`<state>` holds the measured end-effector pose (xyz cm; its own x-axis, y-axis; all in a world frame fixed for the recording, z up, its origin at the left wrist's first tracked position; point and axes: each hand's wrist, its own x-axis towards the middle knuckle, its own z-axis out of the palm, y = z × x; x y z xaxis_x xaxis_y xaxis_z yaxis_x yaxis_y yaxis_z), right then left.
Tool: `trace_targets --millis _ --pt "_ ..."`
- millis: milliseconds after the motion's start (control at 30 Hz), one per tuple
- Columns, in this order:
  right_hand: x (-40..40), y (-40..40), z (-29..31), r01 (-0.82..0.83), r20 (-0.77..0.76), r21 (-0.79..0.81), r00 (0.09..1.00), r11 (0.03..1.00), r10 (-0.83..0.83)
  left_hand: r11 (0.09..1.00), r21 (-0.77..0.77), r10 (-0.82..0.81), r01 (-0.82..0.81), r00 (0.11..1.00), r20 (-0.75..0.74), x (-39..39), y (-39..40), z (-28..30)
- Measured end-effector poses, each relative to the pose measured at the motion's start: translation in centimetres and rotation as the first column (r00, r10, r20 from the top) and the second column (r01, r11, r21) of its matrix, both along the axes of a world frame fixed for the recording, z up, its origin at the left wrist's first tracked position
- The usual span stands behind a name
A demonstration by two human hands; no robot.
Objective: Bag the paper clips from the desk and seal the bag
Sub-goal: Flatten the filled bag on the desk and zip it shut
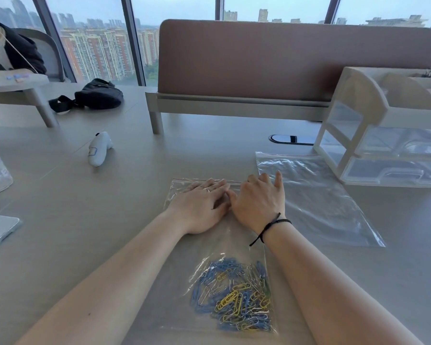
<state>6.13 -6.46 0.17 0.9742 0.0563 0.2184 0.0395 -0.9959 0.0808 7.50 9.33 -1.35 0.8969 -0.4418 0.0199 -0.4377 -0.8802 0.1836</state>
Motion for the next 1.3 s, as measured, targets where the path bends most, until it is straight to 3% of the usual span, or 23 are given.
trace_targets --millis 367,633,733,867,933,1100,1300 --pt "-0.2 0.0 0.1 0.015 0.008 0.025 1.0 1.0 -0.015 0.991 0.033 0.129 -0.126 0.987 -0.095 -0.1 2.2 0.3" --pt "0.1 -0.6 -0.5 -0.011 0.035 0.099 0.999 0.995 0.008 0.92 -0.015 0.388 -0.391 0.918 -0.078 -0.1 6.0 0.2" --pt "0.5 -0.9 -1.0 -0.039 0.027 0.207 0.999 0.978 0.034 0.909 -0.111 0.394 -0.401 0.916 -0.077 -0.2 6.1 0.2" --pt "0.8 -0.9 -1.3 -0.142 0.073 0.249 0.989 0.958 0.127 0.813 -0.442 0.383 -0.379 0.92 -0.086 -0.1 6.8 0.4" --pt "0.8 -0.8 -1.2 -0.184 0.09 0.242 0.982 0.953 0.167 0.776 -0.533 0.374 -0.337 0.927 -0.043 -0.1 6.7 0.6" --pt "1.2 -1.0 -1.2 -0.224 0.114 0.251 0.973 0.942 0.201 0.748 -0.595 0.391 -0.295 0.92 0.035 -0.1 6.3 0.8" --pt "1.5 -1.0 -1.0 -0.281 0.312 0.393 0.936 0.875 0.161 0.774 -0.582 0.471 -0.251 0.842 0.262 0.6 6.3 0.5"
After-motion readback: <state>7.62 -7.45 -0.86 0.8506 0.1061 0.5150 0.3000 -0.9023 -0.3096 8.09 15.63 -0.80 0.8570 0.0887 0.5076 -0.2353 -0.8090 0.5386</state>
